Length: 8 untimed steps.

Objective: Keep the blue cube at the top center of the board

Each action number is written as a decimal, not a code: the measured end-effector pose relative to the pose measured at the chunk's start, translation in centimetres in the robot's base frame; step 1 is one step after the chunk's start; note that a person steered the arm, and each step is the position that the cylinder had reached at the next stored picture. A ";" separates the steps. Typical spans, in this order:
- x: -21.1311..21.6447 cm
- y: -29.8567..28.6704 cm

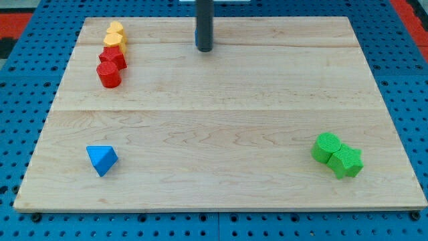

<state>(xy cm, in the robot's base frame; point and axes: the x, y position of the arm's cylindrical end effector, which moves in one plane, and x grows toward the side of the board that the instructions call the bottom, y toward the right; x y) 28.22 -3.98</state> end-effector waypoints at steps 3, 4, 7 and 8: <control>-3.8 -1.0; -3.7 1.4; -1.8 7.8; -3.7 5.5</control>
